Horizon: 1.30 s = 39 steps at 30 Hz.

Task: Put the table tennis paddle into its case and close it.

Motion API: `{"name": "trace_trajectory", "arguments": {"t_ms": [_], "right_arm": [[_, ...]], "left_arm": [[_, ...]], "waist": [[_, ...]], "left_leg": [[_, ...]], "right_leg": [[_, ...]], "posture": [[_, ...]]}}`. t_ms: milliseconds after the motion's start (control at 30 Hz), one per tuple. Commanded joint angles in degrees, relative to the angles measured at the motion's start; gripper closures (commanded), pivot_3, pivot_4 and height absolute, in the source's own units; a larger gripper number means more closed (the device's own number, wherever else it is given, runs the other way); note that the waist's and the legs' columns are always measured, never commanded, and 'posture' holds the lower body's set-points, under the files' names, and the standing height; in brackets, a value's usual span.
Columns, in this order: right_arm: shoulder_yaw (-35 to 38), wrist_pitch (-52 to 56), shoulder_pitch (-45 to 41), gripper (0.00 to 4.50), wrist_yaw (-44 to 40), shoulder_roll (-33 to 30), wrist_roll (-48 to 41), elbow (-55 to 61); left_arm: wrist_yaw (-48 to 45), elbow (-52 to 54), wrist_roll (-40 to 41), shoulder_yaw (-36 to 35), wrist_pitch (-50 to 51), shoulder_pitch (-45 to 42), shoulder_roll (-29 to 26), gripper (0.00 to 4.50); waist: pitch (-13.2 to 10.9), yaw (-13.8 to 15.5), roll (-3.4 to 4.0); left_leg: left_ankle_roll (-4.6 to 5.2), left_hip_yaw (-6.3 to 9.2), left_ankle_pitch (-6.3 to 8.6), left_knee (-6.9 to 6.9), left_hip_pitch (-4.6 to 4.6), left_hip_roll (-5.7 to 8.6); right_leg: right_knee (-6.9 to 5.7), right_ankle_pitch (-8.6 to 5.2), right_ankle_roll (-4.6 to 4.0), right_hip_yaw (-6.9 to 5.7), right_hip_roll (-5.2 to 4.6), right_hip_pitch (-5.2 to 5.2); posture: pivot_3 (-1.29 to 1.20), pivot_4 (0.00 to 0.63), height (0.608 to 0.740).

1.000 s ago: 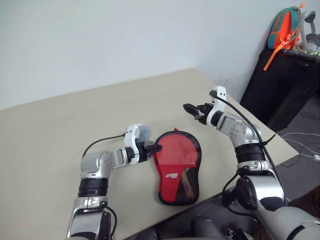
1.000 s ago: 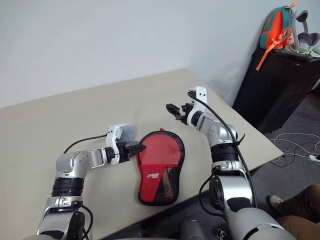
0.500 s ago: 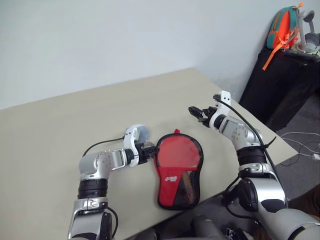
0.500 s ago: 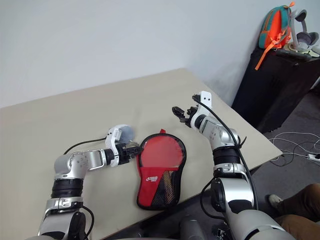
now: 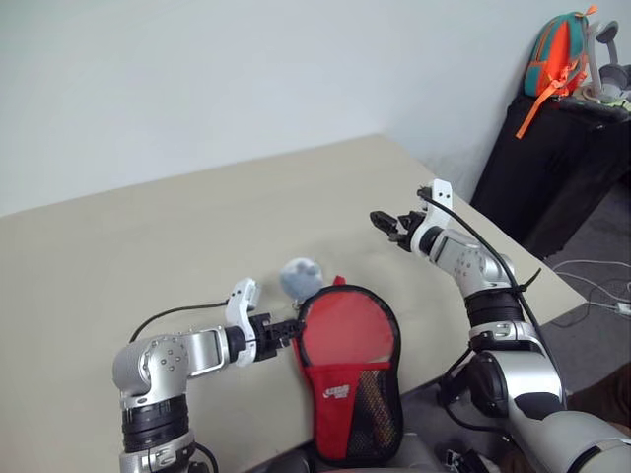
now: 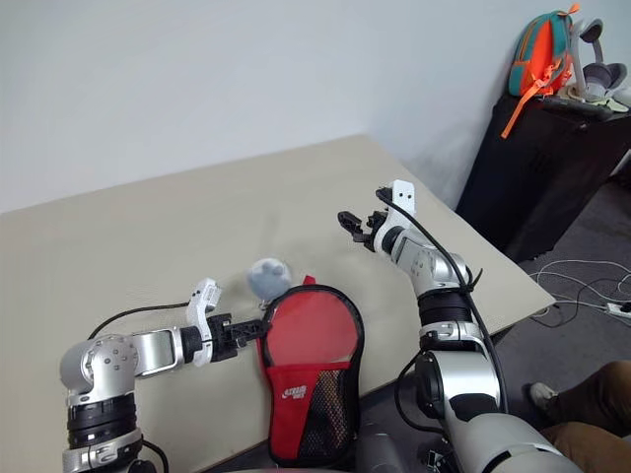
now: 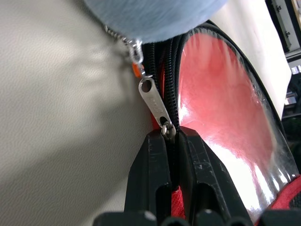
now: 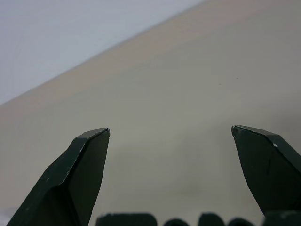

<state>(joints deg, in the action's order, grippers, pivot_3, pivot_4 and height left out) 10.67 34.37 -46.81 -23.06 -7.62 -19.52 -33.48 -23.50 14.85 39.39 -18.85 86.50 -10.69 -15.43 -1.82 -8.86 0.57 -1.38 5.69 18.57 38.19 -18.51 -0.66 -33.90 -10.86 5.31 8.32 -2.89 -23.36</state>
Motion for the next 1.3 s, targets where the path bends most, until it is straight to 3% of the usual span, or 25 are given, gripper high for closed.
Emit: {"name": "trace_trajectory", "arguments": {"t_ms": [33,200,333,567,667,867,1000,1133,1300], "right_arm": [[-0.16,-0.96,-1.29,0.0,-0.2,-0.2,-0.29,1.76],[-0.41,-0.95,-1.74,0.0,-0.2,-0.38,-0.16,1.55],[-0.5,-1.03,-1.59,0.0,-0.48,-0.61,-0.2,1.58],[-0.05,-1.14,-1.78,0.0,-1.64,-0.63,-1.16,1.78],[-0.45,-1.02,-2.38,0.0,-3.07,-0.78,-1.35,1.8],[-1.26,-1.39,-3.47,0.0,-4.56,-0.84,-0.68,-0.05],[-2.38,-1.76,-4.13,0.0,-5.72,-0.83,-0.21,-0.54],[-2.95,-1.78,-4.65,0.0,-6.16,-0.59,-0.21,-0.39],[-4.14,-0.89,-5.36,0.0,-7.75,-0.34,-0.42,-0.09]], "left_arm": [[-1.89,2.55,1.25,2.09,-1.84,1.86,-1.7,4.49],[-2.91,3.03,2.51,1.02,-3.21,2.67,-2.44,2.94],[-6.45,2.81,1.01,3.52,-9.22,2.92,-9.15,1.58],[-20.9,3.99,-0.93,9.8,-25.5,5.04,-20.96,1.58],[-26.67,6.27,-0.81,12.67,-31.38,5.31,-23.54,1.58],[-29.16,4.59,-3.51,21.64,-37.57,1.29,-20.38,1.58],[-28.0,-2.86,-14.12,32.44,-47.32,-1.27,-16.63,1.58],[-22.77,-13.63,-24.21,37.8,-57.46,-3.7,-11.16,1.58],[-25.79,-13.97,-26.93,40.41,-59.9,-3.23,-12.47,1.58]], "waist": [[0.0,-0.17,0.0],[0.0,-0.11,0.0],[0.0,-0.14,0.0],[-0.03,-0.17,0.04],[-0.07,0.04,0.05],[-0.08,0.12,0.06],[-0.07,0.13,0.06],[-0.06,0.28,0.03],[-0.05,0.15,0.04]], "left_leg": [[0.0,-0.01,0.0,0.0,0.0,0.0],[0.0,-0.02,0.0,0.0,-0.01,0.0],[0.0,-0.01,0.0,0.0,0.0,0.0],[0.0,-0.06,0.0,-0.01,-0.04,0.0],[0.0,-0.07,0.0,-0.01,-0.05,0.0],[0.0,-0.08,0.0,-0.01,-0.05,0.0],[0.01,-0.11,0.0,-0.01,-0.04,0.0],[0.01,-0.1,0.0,0.03,-0.02,0.0],[0.02,-0.11,0.0,0.05,0.01,0.0]], "right_leg": [[0.0,0.0,0.0,0.01,0.0,0.0],[0.02,0.0,0.0,0.01,-0.01,-0.01],[0.0,-0.01,0.01,0.01,0.0,0.0],[0.06,-0.01,0.01,0.02,0.0,-0.04],[0.06,-0.01,0.01,0.02,-0.01,-0.06],[0.04,-0.09,0.13,0.03,0.0,-0.04],[0.07,-0.01,0.01,0.06,0.0,-0.02],[0.06,0.0,0.0,0.06,0.0,0.03],[0.04,-0.01,0.01,0.07,0.0,0.06]], "posture": [[0.0,0.0,0.74],[0.0,0.0,0.74],[0.0,0.0,0.74],[0.0,0.0,0.74],[0.0,0.0,0.74],[0.0,0.0,0.74],[0.0,0.0,0.74],[0.0,0.0,0.74],[0.0,0.0,0.74]]}}
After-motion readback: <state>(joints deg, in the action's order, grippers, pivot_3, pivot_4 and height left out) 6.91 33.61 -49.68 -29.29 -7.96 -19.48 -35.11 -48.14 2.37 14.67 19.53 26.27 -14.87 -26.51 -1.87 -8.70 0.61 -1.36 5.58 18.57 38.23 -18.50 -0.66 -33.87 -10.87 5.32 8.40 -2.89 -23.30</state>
